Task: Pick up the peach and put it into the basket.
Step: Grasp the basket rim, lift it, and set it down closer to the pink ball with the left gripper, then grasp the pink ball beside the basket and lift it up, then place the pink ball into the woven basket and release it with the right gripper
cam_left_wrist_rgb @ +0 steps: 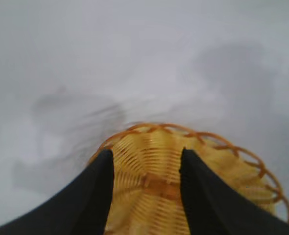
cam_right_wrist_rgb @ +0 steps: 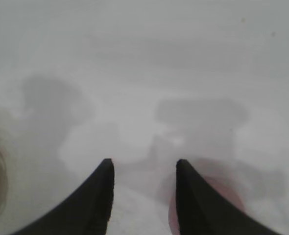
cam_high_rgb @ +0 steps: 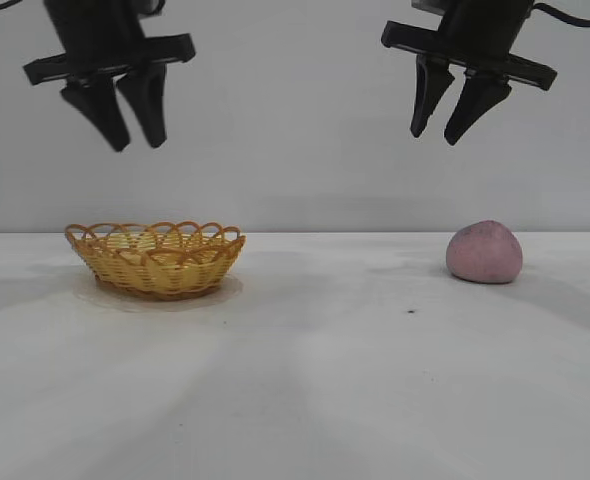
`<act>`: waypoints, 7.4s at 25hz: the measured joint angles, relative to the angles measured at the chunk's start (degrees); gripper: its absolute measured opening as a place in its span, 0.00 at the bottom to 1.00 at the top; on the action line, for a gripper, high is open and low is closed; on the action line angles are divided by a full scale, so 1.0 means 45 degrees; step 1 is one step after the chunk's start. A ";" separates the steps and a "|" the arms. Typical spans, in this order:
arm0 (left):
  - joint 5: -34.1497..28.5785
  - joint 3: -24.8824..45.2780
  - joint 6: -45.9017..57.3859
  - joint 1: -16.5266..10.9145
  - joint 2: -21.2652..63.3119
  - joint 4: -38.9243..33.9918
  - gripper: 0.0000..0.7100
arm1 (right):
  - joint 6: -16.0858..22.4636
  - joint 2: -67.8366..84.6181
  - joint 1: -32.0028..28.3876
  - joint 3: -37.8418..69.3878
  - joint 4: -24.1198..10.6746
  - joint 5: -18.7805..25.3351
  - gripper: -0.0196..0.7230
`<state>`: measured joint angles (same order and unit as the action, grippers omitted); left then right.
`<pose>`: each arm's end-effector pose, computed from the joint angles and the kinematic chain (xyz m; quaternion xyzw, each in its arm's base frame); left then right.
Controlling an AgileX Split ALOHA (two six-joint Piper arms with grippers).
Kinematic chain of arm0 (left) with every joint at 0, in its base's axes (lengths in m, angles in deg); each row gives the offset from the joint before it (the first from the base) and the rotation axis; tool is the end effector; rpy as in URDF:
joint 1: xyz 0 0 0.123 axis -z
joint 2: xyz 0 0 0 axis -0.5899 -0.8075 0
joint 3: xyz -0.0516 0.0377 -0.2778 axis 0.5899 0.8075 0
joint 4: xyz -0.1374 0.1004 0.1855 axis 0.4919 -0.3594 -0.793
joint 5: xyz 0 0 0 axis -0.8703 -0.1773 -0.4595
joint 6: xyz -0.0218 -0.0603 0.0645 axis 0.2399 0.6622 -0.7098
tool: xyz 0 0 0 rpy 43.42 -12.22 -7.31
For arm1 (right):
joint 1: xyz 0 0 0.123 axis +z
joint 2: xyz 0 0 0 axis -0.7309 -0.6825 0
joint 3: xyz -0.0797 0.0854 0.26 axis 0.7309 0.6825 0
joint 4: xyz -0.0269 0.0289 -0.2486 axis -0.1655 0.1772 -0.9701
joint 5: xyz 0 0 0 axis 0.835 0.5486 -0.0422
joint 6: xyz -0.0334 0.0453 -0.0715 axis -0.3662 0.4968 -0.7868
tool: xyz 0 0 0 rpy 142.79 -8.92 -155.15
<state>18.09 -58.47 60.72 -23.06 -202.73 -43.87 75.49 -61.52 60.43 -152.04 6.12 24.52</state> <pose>0.4418 -0.1087 0.2230 0.1389 0.9603 -0.0528 0.2360 0.4474 0.1268 0.2345 -0.0811 0.9599 0.1441 0.2262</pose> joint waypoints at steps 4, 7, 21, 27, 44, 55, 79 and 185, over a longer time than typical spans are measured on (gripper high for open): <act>-0.0470 0.0000 0.0000 -0.0190 -0.0620 -0.1008 0.46 | 0.0000 0.0000 0.0000 0.0000 0.0000 0.0051 0.43; -0.0419 0.0000 0.0021 -0.0190 -0.1076 -0.1081 0.46 | -0.0034 0.0000 0.0000 0.0000 0.0000 0.0105 0.43; 0.0177 -0.0216 -0.0106 -0.0270 -0.2286 0.0988 0.11 | -0.0342 0.0000 0.0000 0.0000 0.0000 0.0199 0.43; 0.1958 0.1776 -0.0868 -0.0482 -0.0631 0.6263 0.00 | -0.0342 0.0000 0.0000 0.0000 0.0000 0.0201 0.43; 0.7098 0.8626 -0.7078 0.1923 0.1072 1.8048 0.07 | -0.0342 0.0000 0.0000 0.0000 -0.0024 0.0254 0.43; 0.6754 0.8714 -0.7109 0.1788 0.1147 1.7918 0.39 | -0.0342 0.0000 0.0000 0.0000 -0.0024 0.0276 0.43; 0.3696 0.7251 0.0869 -0.1624 0.3430 -0.0095 0.42 | -0.0391 0.0000 0.0000 0.0000 0.0282 0.0354 0.43; -0.4142 1.5207 0.1399 -0.3253 2.6433 -0.1032 0.42 | -0.0332 0.0066 -0.0944 -0.0021 -0.1353 0.3355 0.58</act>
<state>-0.55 9.96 67.02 -37.70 -83.78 -48.51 74.00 -61.22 56.18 -152.14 0.03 39.61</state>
